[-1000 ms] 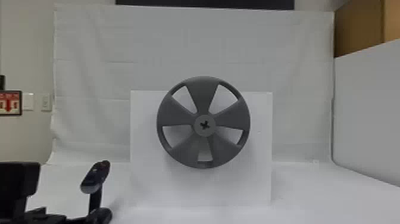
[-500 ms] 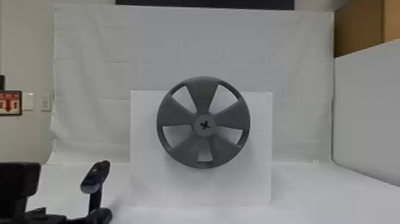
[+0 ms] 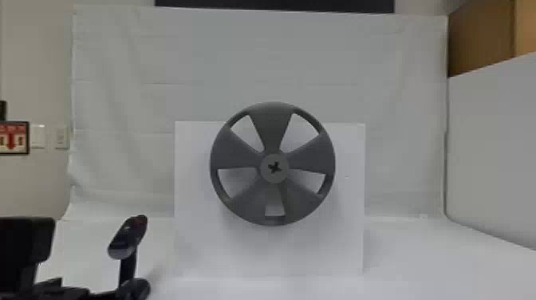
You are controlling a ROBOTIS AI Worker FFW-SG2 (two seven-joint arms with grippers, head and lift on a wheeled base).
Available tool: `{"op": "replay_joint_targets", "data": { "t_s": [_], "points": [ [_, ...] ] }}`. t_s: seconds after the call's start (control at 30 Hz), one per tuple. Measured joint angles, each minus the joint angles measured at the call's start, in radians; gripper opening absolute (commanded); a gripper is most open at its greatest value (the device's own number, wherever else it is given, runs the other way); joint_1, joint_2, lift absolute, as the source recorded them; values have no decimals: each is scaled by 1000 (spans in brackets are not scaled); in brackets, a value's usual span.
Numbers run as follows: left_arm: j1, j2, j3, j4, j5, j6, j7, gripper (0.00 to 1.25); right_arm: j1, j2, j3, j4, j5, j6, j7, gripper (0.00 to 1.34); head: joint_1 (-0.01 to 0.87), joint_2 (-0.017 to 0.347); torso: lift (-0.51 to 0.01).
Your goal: Grasp the drill and bring into the middle of wheel
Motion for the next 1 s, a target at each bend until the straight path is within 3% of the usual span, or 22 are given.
{"op": "replay_joint_targets", "data": {
  "t_s": [0.7,1.0],
  "points": [
    [-9,0,0,25,8,1,0,1134,0,-5,7,0,3,3,0,1227,0,0,-406],
    [-20,-19,-15,128,1,-131,0,1128,-2,-5,19,0,14,6,0,1227,0,0,-406]
  ]
}}
